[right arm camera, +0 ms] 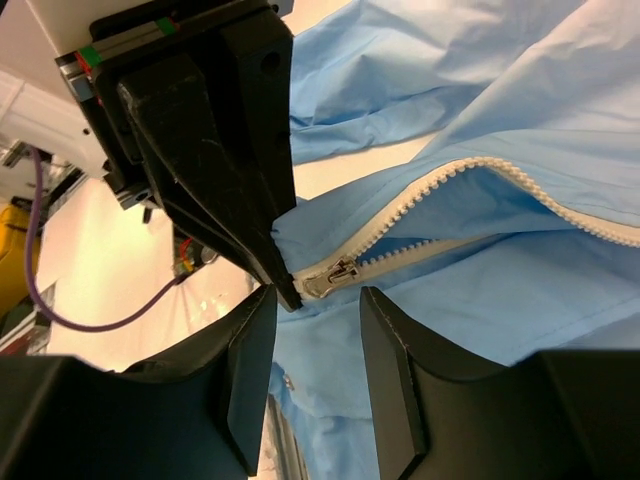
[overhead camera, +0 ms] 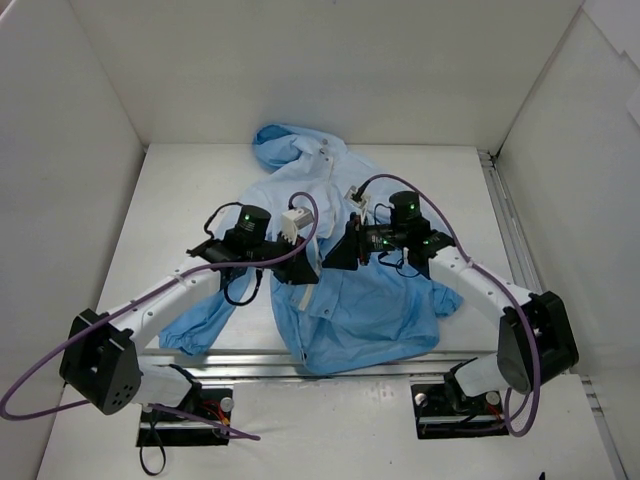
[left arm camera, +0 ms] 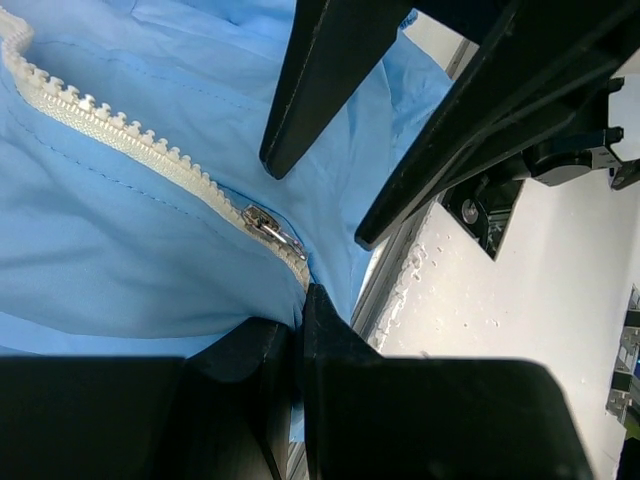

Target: Zip up the jacket

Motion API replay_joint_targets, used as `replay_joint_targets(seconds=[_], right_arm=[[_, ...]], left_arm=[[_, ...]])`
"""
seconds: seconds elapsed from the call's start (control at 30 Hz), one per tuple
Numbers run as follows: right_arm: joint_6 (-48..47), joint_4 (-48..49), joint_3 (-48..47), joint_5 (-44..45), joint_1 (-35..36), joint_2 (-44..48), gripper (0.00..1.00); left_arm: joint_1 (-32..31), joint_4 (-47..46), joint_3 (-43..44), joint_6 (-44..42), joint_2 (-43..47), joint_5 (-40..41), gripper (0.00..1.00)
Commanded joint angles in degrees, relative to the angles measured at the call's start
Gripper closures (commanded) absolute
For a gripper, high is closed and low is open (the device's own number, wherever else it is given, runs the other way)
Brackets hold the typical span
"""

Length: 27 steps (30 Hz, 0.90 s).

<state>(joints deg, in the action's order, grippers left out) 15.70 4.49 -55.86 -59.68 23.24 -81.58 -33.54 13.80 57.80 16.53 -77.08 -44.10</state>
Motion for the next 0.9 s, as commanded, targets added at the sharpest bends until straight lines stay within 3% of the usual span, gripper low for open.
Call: replay_joint_targets(seconds=[0.0, 0.3, 0.63, 0.73, 0.87], right_arm=[[-1.73, 0.08, -0.57, 5.78, 1.53, 4.14, 0.64], [-3.22, -2.12, 0.13, 19.15, 6.11, 7.22, 0.63], [-3.84, -3.44, 0.40, 22.68, 7.52, 7.40, 0.65], [-3.84, -3.52, 0.48, 21.98, 7.95, 7.40, 0.69], [-3.75, -3.70, 0.48, 21.27, 8.31, 8.01, 0.82]], left_arm=[[0.49, -4.05, 4.77, -0.71, 0.70, -2.05, 1.00], [0.49, -3.70, 5.75, 0.08, 0.44, -3.80, 1.00], [0.49, -3.61, 5.39, 0.25, 1.84, -3.80, 1.00], [0.49, -3.69, 5.04, 0.34, 2.11, -3.80, 1.00], [1.02, -3.52, 5.04, 0.25, 1.84, -3.63, 1.00]])
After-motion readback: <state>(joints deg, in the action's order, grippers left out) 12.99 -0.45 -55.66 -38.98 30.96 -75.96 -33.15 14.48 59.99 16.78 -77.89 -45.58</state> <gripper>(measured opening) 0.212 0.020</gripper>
